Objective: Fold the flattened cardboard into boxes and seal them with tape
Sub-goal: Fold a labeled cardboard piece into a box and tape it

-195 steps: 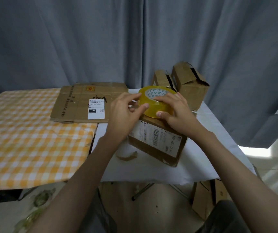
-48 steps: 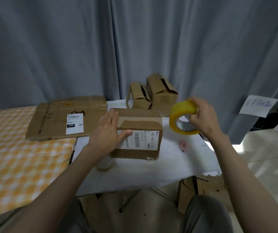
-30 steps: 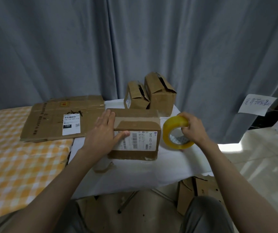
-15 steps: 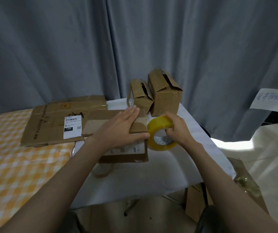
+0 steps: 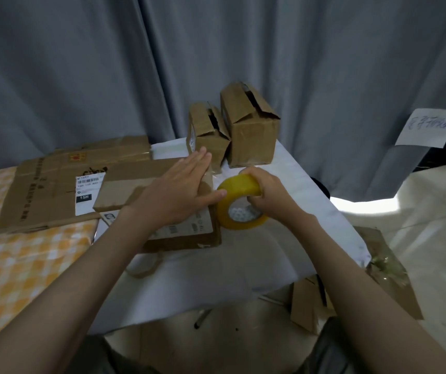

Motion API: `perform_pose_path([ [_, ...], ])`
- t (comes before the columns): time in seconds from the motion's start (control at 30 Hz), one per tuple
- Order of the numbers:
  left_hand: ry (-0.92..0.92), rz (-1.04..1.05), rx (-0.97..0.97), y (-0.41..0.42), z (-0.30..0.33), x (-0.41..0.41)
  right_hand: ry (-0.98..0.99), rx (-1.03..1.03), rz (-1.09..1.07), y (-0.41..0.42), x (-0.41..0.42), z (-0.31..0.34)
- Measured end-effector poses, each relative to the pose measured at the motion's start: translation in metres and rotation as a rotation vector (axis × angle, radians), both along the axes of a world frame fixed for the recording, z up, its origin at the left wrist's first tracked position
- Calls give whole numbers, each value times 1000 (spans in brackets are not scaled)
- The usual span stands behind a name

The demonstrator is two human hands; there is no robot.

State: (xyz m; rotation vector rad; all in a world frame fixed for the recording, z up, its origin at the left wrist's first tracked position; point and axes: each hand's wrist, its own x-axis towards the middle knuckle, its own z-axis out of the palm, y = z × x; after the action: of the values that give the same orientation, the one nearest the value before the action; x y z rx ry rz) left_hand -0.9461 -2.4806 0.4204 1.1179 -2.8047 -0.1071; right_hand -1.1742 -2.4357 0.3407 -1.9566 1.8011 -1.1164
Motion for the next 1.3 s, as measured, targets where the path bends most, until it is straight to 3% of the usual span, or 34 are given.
perform_pose_path([
  [0.1, -4, 3, -4, -1, -2, 2, -175, 163, 95, 14, -13, 4],
  [0.17, -4, -1, -6, -1, -1, 1, -252, 198, 39, 27, -33, 3],
  [0.23, -2, -1, -3, 0, 0, 1, -130, 197, -138, 32, -59, -10],
  [0.33, 5, -1, -3, 0, 1, 0, 136, 459, -282, 38, -79, -31],
  [0.4, -3, 2, 12, 1, 3, 0, 179, 532, -321, 40, -78, -42],
  [0.6, 48, -10, 63, 1, 30, -8, 22, 468, -378, 51, -61, -21],
  [0.77, 17, -8, -157, -29, 47, -35, -377, 98, -449, 62, -26, 26],
  [1.0, 28, -170, 107, -63, 47, -61, -755, -18, -327, 52, 24, 54],
  [1.3, -7, -201, 216, -82, 33, -82, -675, 53, -342, 40, 53, 49],
])
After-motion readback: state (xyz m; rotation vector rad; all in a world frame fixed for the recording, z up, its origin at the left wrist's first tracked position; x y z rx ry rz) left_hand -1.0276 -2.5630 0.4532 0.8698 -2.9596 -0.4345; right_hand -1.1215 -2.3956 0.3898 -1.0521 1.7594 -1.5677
